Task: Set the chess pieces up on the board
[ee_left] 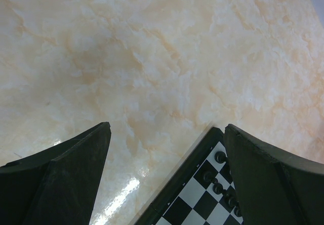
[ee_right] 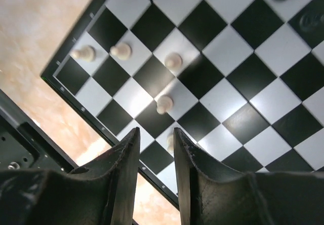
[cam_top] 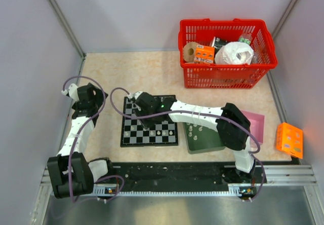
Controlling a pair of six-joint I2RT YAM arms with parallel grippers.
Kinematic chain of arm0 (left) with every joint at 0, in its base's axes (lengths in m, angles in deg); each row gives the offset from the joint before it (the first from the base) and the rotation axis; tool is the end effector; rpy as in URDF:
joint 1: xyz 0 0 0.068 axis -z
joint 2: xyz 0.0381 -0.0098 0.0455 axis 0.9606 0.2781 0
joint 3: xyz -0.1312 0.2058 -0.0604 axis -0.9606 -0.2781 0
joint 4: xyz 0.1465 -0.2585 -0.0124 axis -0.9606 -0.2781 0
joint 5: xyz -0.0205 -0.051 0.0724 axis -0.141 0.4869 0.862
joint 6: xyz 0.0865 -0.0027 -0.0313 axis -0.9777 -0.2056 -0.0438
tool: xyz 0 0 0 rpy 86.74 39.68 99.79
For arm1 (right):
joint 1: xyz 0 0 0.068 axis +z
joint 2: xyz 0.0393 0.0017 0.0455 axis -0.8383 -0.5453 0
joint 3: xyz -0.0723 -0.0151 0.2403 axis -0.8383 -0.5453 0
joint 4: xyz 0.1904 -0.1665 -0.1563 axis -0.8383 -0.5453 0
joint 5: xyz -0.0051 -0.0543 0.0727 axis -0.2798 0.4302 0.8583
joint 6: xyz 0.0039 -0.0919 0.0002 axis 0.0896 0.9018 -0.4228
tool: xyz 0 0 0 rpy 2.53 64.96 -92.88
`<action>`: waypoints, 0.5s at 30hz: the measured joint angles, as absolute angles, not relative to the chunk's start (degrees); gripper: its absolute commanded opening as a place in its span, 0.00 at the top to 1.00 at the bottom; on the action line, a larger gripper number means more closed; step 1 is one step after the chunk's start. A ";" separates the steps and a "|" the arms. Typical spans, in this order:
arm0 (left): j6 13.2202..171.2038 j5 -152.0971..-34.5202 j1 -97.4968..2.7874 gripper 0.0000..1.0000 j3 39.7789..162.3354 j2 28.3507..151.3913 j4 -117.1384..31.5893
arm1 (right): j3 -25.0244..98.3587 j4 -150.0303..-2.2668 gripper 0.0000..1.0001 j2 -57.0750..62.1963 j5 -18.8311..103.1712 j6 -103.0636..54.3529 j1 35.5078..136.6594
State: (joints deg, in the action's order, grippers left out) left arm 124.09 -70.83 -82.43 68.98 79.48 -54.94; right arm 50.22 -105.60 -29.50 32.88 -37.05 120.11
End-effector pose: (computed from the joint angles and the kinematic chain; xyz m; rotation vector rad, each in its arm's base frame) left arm 0.3194 0.0688 0.1795 -1.0717 1.8767 -0.0800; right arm 0.2235 0.4361 0.1491 -0.9556 2.4193 0.5301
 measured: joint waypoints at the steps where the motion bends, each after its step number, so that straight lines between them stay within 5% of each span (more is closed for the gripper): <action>1: 124.09 -70.83 -82.43 0.02 68.98 79.48 -54.94 | 51.36 -105.64 0.67 -29.70 32.81 -36.98 120.11; 15: 124.09 -70.59 -82.48 0.01 68.98 79.46 -54.97 | 56.95 -107.17 0.70 -38.42 31.52 -36.61 120.11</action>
